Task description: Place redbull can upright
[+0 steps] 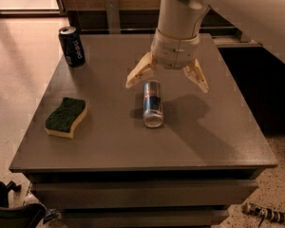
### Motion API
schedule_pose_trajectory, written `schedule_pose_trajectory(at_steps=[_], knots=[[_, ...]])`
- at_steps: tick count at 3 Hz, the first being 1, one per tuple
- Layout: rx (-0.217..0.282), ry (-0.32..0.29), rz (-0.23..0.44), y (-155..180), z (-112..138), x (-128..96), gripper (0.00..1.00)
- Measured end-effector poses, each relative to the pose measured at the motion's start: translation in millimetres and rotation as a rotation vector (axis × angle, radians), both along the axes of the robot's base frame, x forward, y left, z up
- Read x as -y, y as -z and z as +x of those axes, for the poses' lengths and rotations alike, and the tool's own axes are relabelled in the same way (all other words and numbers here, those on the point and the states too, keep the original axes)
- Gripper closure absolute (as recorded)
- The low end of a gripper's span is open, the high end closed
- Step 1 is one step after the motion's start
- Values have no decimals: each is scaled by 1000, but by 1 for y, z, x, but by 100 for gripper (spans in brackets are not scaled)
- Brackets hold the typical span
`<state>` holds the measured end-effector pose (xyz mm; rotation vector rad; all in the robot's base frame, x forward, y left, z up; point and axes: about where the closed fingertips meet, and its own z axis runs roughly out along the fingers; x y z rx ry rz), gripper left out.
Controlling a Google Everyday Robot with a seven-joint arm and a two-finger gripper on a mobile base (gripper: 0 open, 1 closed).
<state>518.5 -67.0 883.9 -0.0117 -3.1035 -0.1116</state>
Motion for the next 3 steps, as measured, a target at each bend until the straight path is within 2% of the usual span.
schedule_pose_trajectory(at_steps=[1,2,3], knots=[[67,-12,18,12,-6,5,0],[125,-44,13,14,3,1,0],[123,-71,-8,22,14,-8,0]])
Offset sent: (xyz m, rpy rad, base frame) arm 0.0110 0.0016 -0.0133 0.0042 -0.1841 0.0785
